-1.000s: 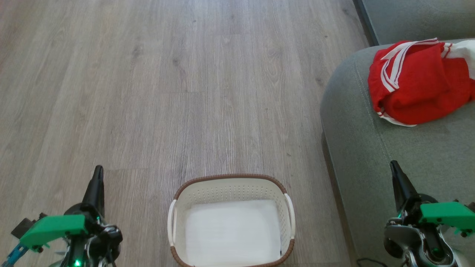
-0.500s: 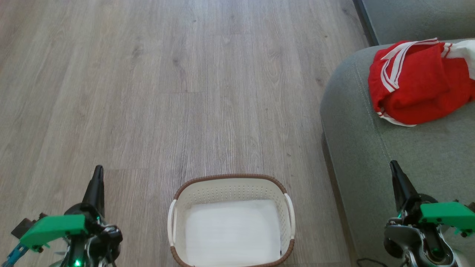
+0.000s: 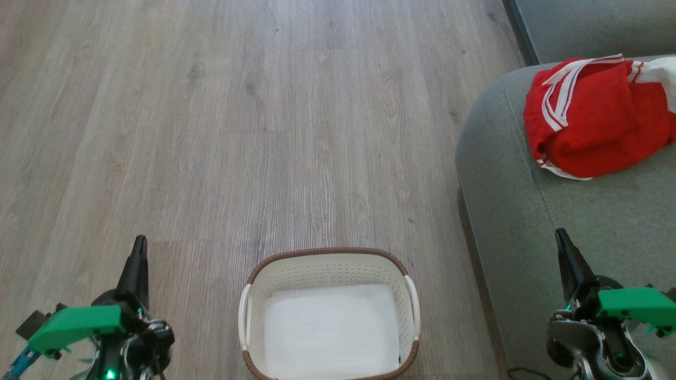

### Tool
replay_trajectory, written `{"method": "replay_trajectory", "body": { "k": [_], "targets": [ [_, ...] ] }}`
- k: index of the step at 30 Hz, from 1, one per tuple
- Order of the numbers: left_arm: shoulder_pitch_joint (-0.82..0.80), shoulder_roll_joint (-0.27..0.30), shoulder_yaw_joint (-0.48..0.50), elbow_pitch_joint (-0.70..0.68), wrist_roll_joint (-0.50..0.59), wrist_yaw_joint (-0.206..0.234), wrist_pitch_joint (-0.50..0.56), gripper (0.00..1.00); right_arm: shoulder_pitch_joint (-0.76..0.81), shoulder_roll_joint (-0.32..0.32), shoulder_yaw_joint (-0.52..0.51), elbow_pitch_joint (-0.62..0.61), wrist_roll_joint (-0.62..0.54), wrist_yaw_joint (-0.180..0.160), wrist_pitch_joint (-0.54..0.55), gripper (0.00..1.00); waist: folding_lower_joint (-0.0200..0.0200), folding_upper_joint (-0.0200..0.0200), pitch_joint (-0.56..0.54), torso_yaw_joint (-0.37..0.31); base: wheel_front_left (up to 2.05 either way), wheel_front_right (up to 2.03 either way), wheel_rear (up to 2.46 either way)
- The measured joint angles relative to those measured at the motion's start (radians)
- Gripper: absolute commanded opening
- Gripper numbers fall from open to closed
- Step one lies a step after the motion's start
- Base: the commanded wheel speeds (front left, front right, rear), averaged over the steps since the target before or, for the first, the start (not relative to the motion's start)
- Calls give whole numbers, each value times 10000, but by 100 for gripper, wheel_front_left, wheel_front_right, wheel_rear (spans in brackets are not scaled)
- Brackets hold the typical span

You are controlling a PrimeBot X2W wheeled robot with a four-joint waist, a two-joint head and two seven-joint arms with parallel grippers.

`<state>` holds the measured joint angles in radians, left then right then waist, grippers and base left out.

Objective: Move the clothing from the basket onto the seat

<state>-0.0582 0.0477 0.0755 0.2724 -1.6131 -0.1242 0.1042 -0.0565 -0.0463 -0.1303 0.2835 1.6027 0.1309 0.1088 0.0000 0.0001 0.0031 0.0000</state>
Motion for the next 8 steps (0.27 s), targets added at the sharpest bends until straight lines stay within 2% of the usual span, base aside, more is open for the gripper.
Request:
{"method": "replay_trajectory", "body": {
  "k": [8],
  "targets": [
    [0,0,2,0,0,0,0,0,0,0,0,0,0,0,0,0,0,0,0,0,0,0,0]
  ]
}}
